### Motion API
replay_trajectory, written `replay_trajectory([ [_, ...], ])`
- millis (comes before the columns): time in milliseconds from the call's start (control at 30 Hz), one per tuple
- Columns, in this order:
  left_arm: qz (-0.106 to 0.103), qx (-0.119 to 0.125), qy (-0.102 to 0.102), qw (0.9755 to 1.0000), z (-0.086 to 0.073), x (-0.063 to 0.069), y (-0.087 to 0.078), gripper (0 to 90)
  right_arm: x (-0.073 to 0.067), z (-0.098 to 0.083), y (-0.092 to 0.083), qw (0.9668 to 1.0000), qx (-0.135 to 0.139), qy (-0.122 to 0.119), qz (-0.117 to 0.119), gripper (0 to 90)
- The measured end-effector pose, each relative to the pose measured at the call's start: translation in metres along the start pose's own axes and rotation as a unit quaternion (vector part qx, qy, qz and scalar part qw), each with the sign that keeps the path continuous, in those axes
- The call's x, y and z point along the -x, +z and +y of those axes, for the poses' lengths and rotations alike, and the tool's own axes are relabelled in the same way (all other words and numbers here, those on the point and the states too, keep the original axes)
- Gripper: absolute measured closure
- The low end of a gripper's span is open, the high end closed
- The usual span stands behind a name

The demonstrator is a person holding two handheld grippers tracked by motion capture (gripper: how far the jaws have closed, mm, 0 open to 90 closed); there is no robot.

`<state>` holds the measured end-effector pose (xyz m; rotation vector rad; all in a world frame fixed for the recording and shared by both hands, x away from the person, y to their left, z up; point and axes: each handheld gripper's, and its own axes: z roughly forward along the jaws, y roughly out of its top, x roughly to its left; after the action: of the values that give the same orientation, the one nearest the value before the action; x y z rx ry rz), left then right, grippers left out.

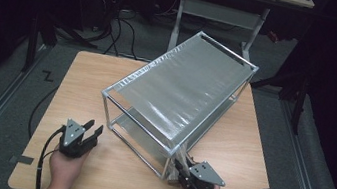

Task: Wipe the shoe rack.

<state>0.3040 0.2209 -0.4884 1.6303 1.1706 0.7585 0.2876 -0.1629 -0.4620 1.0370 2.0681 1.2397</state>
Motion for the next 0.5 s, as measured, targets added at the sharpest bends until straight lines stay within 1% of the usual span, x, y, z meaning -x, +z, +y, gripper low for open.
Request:
replay_trajectory([
  [33,-0.013,-0.008,0.003,0.9999,-0.002,0.006,-0.002,59.7,0.003,-0.001,-0.002,1.0000,0.001,0.002,-0.005,71.9],
  [67,-0.022,-0.010,0.009,0.9997,-0.002,0.011,-0.003,59.4,0.007,-0.002,-0.003,0.9999,-0.001,0.006,-0.009,71.9],
  [100,-0.033,-0.010,0.023,0.9991,-0.003,0.021,-0.004,59.1,0.010,-0.003,-0.004,0.9999,-0.002,0.012,-0.013,71.8],
  [133,-0.044,-0.010,0.034,0.9984,-0.003,0.029,-0.004,58.9,0.016,-0.004,-0.005,0.9997,-0.004,0.014,-0.019,71.9],
  [200,-0.069,-0.008,0.051,0.9963,-0.003,0.045,-0.003,57.8,0.024,-0.007,-0.006,0.9993,-0.008,0.019,-0.031,71.7],
  [233,-0.083,-0.006,0.058,0.9948,-0.002,0.053,-0.003,57.5,0.029,-0.008,-0.007,0.9991,-0.010,0.020,-0.037,71.7],
  [300,-0.110,0.000,0.076,0.9910,0.001,0.069,-0.001,57.9,0.037,-0.011,-0.008,0.9984,-0.015,0.029,-0.046,71.5],
  [333,-0.123,0.000,0.086,0.9887,0.002,0.076,0.000,58.5,0.042,-0.013,-0.009,0.9981,-0.017,0.034,-0.049,71.4],
  [400,-0.146,0.000,0.097,0.9845,0.003,0.089,0.001,58.6,0.050,-0.016,-0.011,0.9971,-0.021,0.047,-0.057,71.4],
  [433,-0.159,0.003,0.095,0.9826,0.004,0.096,0.002,58.6,0.054,-0.018,-0.011,0.9966,-0.022,0.051,-0.061,71.4],
  [500,-0.183,0.004,0.102,0.9778,0.005,0.108,0.003,58.5,0.060,-0.020,-0.013,0.9958,-0.023,0.057,-0.068,71.3],
])
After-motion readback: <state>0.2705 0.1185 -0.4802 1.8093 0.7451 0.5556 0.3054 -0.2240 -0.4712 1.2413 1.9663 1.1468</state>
